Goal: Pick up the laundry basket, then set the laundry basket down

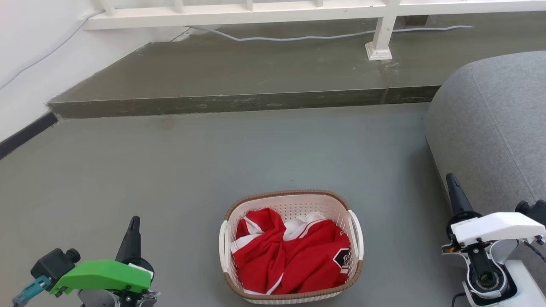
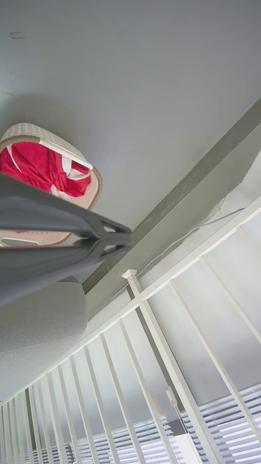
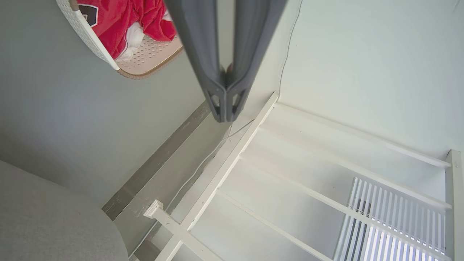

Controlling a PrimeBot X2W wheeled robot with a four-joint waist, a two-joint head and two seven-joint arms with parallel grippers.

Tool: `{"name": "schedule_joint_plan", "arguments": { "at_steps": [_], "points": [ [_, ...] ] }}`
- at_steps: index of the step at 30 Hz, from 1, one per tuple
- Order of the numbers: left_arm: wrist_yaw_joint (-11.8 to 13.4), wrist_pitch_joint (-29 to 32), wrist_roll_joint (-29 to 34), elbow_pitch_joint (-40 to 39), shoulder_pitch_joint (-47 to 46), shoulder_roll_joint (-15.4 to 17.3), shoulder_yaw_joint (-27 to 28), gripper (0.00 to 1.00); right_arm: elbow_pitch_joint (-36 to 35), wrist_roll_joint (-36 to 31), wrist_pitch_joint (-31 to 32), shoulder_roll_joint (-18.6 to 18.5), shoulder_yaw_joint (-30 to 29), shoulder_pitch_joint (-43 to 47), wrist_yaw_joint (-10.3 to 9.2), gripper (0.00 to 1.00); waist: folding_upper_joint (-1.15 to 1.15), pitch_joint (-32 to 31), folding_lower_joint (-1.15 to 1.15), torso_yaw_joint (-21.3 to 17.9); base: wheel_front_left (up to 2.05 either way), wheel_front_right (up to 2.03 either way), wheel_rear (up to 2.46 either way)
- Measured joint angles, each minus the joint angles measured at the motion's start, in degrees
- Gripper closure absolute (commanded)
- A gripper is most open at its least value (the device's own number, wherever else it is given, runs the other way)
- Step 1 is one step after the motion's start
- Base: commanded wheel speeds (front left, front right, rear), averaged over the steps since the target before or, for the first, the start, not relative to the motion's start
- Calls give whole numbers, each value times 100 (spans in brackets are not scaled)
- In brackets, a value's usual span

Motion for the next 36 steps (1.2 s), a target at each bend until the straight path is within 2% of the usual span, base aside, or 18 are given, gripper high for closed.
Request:
{"name": "schedule_joint_plan", "arguments": {
  "at_steps": [36],
  "points": [
    [-528, 487, -2956, 408, -218, 134, 460, 100, 233, 2711, 599, 180, -721, -52, 503, 100, 0, -229, 0, 118, 0, 0, 0]
  ]
}}
